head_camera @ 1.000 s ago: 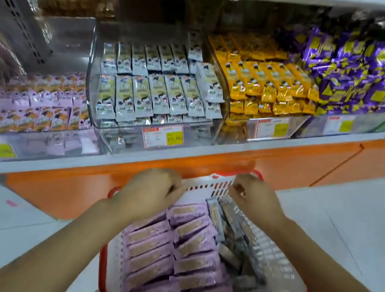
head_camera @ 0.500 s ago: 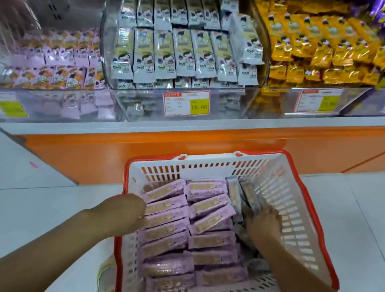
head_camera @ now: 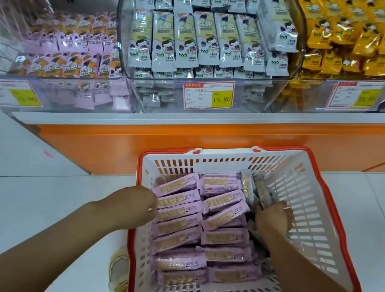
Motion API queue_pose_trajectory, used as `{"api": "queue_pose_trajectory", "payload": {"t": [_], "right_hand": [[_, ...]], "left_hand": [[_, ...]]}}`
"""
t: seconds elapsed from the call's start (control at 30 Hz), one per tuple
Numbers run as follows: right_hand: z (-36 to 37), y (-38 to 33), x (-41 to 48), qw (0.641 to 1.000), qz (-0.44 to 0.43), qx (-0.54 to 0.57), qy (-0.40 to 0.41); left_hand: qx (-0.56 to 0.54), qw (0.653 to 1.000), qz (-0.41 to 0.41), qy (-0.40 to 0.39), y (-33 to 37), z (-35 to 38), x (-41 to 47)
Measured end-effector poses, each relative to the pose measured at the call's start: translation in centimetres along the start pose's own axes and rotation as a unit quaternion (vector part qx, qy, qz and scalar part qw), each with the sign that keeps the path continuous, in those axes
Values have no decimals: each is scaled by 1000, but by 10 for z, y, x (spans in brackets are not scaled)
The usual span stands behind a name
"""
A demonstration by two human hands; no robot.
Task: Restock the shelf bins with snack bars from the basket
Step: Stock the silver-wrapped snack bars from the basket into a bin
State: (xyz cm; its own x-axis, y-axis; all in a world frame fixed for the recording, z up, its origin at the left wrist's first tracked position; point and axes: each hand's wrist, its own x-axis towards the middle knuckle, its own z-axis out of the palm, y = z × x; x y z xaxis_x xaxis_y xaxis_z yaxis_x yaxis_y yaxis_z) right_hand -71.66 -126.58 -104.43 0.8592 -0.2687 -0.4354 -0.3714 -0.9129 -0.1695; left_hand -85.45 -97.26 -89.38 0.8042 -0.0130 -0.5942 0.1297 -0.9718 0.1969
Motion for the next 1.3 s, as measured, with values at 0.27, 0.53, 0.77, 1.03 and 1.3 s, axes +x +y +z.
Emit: {"api": "queue_pose_trajectory", "payload": {"t": [0.27,0.53,0.77,1.03,1.3], "right_hand": [[-3,14,13,989,-142,49,-4],[-3,11,7,972,-84,221,-8],[-68,5,-52,693,39,663,-281],[-139,-50,-157,615,-46,654,-438],[-177,-74,-167,614,-107,626,-469]], "left_hand": [[12,1000,-7,-12,2,-1,1],[14,1000,-8,-26,4,-3,0],[-168,984,42,47,27,-25,-1],[-502,857,93,67,68,-78,-19],[-625,768,119,70,71,-108,-36]]}}
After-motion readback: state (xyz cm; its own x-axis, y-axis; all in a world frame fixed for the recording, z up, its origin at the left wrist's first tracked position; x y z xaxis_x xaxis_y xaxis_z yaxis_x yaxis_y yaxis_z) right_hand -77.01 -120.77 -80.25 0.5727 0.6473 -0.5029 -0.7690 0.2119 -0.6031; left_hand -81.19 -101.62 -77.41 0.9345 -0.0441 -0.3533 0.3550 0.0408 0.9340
